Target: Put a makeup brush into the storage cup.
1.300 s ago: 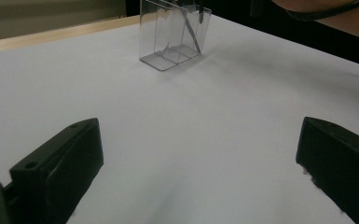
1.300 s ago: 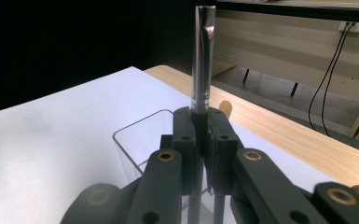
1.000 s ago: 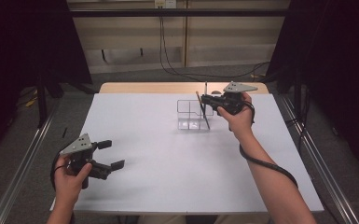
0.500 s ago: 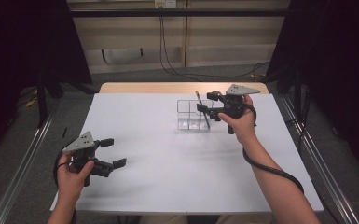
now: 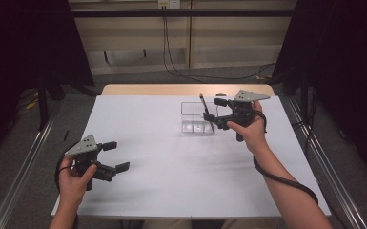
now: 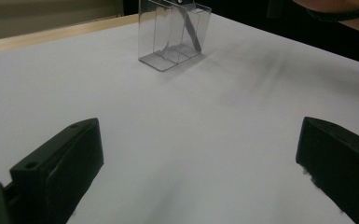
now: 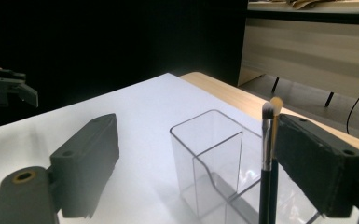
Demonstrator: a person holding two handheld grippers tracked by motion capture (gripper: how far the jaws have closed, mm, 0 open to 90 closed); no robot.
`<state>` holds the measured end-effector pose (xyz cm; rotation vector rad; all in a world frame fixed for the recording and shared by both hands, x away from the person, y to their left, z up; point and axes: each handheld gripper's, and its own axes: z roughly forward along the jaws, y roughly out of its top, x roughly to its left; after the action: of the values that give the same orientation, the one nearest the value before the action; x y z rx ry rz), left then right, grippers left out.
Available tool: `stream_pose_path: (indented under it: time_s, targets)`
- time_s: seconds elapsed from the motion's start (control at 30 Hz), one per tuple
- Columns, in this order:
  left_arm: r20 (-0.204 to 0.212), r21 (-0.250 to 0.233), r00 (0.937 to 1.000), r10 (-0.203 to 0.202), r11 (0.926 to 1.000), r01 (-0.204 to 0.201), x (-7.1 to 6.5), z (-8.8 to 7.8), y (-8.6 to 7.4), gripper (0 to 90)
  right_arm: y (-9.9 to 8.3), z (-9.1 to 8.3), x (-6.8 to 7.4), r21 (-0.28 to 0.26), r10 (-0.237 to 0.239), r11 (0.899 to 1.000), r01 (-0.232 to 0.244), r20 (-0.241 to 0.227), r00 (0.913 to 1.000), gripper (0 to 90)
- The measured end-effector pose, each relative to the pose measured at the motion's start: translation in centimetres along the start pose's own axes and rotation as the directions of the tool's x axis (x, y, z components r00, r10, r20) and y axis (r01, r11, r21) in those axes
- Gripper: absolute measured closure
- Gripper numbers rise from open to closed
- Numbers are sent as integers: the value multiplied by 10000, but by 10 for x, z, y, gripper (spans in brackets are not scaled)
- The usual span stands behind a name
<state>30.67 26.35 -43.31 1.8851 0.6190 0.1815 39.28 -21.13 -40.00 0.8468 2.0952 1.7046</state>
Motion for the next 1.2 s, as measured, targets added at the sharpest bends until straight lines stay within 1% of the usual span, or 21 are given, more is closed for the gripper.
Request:
stream_pose_path:
  time_s: [0.1, 0.17, 0.27, 0.47, 0.7, 0.87, 1.07, 1.2]
  targets:
    - [-8, 48, 10000, 24, 10000, -24, 0, 0, 0, 7, -2, -3, 2, 44, 18, 10000, -18, 20, 10000, 122]
    - [7, 50, 10000, 12, 10000, -12, 0, 0, 0, 7, -3, -5, 2, 102, -50, 9999, 49, 86, 10000, 115]
    - [-11, -28, 10000, -50, 10000, 50, 0, 0, 0, 7, -4, -10, 4, 114, -59, 9999, 58, 97, 9999, 105]
    - [-29, -52, 10000, -40, 10000, 39, -1, -1, 0, 7, -9, -21, 6, 259, -86, 9996, 83, 114, 9999, 89]
    - [-42, -44, 10000, -21, 10000, 21, -1, 0, 0, 7, -13, -31, 7, 264, -131, 9996, 126, 179, 9998, 82]
    - [-42, -44, 10000, -24, 10000, 24, -1, 0, 0, 7, -16, -40, 11, 365, -337, 9988, 329, 210, 9992, 76]
    - [-60, -41, 10000, 21, 10000, -21, -1, -1, 1, 7, -19, -47, 13, 419, -415, 9983, 404, 236, 9989, 70]
    - [-58, -104, 10000, -36, 9999, 35, -1, -1, 0, 7, -23, -53, 13, 424, -411, 9983, 399, 282, 9988, 62]
